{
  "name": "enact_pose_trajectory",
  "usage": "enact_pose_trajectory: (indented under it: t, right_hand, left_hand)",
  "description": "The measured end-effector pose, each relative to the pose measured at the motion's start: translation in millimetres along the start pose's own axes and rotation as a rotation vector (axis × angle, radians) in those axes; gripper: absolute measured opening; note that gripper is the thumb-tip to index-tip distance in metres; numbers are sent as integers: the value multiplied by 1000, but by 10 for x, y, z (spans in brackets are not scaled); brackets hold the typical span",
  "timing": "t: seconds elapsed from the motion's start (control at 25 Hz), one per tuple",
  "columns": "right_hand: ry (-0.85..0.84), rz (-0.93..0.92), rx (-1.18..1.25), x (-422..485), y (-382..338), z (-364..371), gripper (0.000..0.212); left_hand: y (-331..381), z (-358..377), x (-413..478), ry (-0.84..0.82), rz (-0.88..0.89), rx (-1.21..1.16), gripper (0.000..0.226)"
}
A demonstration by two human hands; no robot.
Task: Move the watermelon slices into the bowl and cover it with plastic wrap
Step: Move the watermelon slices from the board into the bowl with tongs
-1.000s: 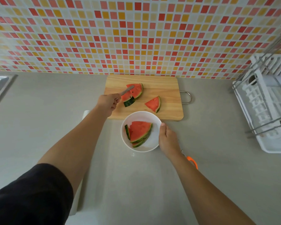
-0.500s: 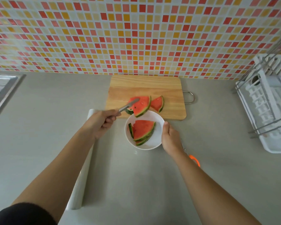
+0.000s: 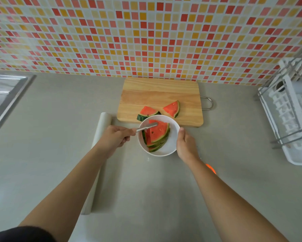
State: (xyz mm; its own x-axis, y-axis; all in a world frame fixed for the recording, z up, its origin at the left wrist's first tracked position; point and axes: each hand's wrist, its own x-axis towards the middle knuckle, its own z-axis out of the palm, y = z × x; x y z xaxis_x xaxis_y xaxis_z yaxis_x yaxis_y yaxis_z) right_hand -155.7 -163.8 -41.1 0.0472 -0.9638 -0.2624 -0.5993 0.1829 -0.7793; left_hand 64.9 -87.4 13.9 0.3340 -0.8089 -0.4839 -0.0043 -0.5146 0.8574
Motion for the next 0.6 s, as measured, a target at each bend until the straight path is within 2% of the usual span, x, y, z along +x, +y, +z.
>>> enact_pose_trajectory:
  t: [0.12, 0.2, 0.24, 0.32, 0.44, 0.6]
  right_hand:
    - [-9, -11, -4, 13, 12, 0, 40]
    - [-14, -13, 4, 17, 9, -5, 39]
    - [-17, -11, 11, 15, 8, -7, 39]
    - [-21, -22, 24, 12, 18, -9, 42]
    - [-28, -51, 38, 0, 33, -10, 44]
    - [-19, -36, 37, 11, 24, 0, 47]
  left_hand:
    - [110, 59, -37, 72, 110, 408, 37]
    - [205, 81, -90, 136, 250, 697, 51]
    - [254, 81, -133, 153, 341, 770, 54]
    - [330, 70, -232, 180, 476, 842, 56]
    - [365, 80, -337, 209, 566, 959, 49]
    - [348, 163, -305, 144, 565, 1033, 48]
